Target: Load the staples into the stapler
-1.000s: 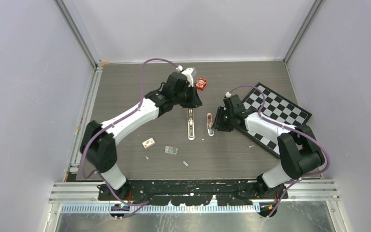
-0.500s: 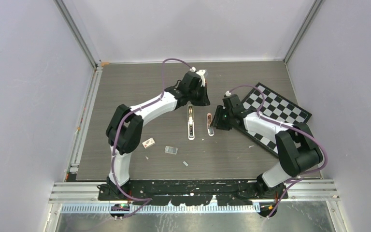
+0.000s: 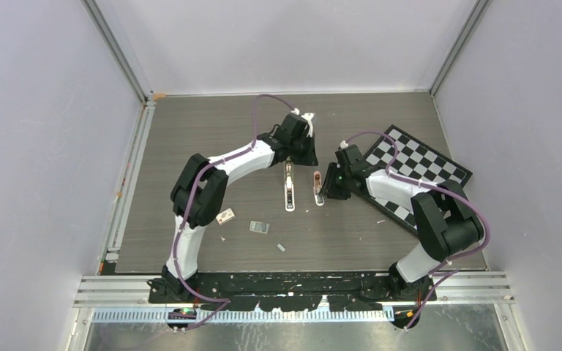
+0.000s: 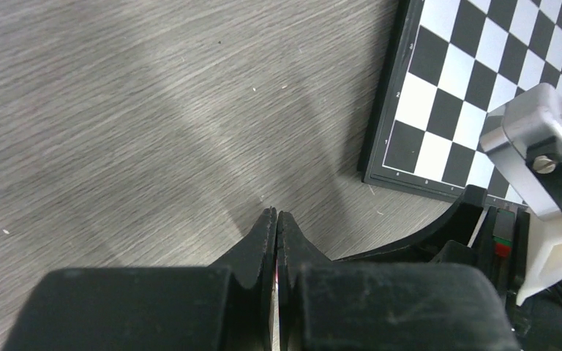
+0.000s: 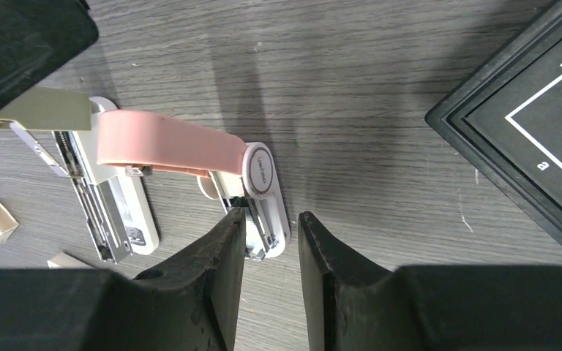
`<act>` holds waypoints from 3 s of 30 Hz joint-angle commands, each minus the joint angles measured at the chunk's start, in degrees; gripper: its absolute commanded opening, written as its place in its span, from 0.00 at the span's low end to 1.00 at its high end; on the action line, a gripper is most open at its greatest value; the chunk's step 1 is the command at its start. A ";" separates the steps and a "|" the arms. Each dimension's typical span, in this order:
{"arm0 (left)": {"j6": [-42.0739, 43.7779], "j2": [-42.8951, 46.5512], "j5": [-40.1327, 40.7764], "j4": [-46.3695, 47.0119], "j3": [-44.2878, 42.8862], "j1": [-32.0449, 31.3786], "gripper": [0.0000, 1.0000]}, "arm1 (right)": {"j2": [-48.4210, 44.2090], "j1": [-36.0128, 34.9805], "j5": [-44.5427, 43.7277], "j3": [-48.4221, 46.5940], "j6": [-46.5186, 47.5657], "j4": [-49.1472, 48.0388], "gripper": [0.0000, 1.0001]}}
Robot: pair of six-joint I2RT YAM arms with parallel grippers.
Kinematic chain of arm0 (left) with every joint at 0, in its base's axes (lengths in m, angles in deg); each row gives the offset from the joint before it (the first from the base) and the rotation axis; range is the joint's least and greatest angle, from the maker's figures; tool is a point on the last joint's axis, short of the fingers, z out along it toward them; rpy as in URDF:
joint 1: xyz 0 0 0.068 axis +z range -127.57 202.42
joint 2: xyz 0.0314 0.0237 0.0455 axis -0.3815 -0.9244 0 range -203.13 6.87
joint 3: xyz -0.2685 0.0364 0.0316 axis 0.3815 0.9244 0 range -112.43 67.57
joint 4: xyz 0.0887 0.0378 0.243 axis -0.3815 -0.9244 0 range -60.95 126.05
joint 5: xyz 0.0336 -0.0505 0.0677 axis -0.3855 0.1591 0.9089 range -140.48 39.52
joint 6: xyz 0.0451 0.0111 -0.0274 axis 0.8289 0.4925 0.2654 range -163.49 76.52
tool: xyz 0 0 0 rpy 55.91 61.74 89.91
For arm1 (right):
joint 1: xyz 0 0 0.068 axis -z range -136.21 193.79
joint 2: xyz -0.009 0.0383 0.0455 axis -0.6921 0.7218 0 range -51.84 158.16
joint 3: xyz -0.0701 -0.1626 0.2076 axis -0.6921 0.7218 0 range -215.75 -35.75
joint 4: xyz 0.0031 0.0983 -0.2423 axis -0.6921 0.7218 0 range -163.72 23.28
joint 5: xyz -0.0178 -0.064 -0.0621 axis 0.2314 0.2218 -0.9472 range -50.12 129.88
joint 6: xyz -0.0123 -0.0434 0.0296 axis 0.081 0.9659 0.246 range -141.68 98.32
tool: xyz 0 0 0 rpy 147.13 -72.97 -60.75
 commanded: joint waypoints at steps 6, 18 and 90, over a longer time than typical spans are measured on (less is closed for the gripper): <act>-0.82 -0.72 -4.35 1.90 0.89 0.05 0.00 | 1.25 -0.21 -0.82 1.30 0.64 -2.68 0.36; -1.54 1.36 -6.73 2.83 3.69 -0.50 0.00 | 0.52 -0.28 -1.42 2.86 0.88 -3.08 0.35; -0.64 6.81 2.59 2.53 15.67 -7.19 0.07 | -4.53 -0.26 0.41 13.45 -3.78 -6.88 0.29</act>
